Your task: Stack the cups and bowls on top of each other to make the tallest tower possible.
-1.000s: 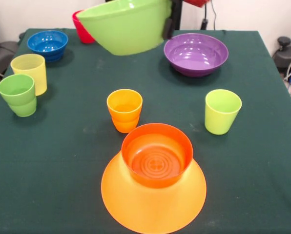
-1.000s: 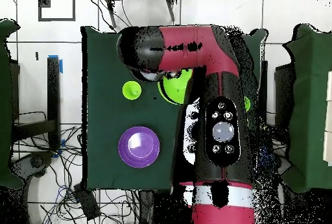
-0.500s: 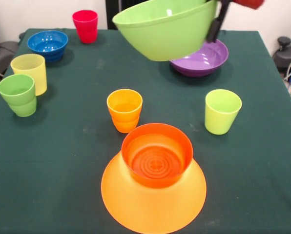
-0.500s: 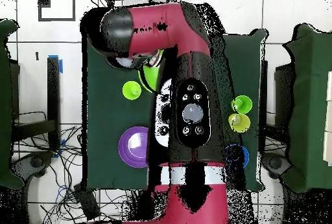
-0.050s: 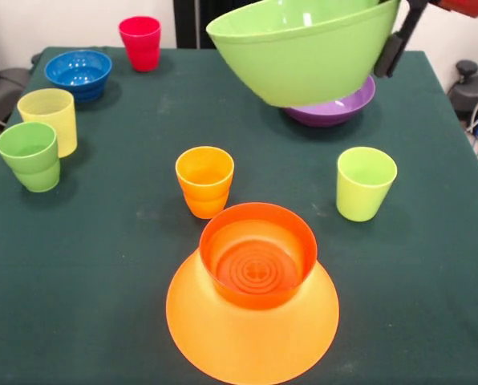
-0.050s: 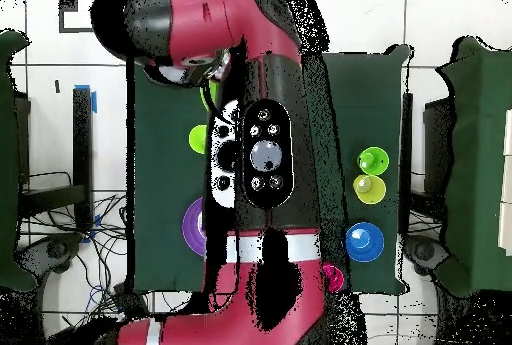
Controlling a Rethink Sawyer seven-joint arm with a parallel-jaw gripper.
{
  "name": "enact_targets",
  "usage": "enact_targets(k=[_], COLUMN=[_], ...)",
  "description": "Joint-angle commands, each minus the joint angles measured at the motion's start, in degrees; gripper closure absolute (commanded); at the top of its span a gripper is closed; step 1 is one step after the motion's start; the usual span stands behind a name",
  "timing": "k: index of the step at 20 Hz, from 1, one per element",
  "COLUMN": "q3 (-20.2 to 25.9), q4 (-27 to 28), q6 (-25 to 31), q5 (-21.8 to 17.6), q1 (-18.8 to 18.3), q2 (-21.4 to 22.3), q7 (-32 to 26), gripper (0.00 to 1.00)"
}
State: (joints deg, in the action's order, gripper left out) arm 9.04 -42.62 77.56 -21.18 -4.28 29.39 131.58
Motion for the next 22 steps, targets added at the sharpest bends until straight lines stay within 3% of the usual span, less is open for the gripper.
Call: enact_targets(k=[1, 10, 17, 22], q3=[4.53, 3.57, 3.20, 2.55], q4=[15.35, 20.16, 24.88, 25.29], q6=[9.44, 9.49, 12.92, 12.55], q5=[-9.16, -10.71, -11.25, -10.45], q1=[1.67, 3.47, 4.62, 4.90], q2=[-8.70, -13.39, -17.24, -18.53], q7=[-19.39, -19.14, -19.20, -19.08], gripper=[1.00, 1.00, 1.00, 1.00])
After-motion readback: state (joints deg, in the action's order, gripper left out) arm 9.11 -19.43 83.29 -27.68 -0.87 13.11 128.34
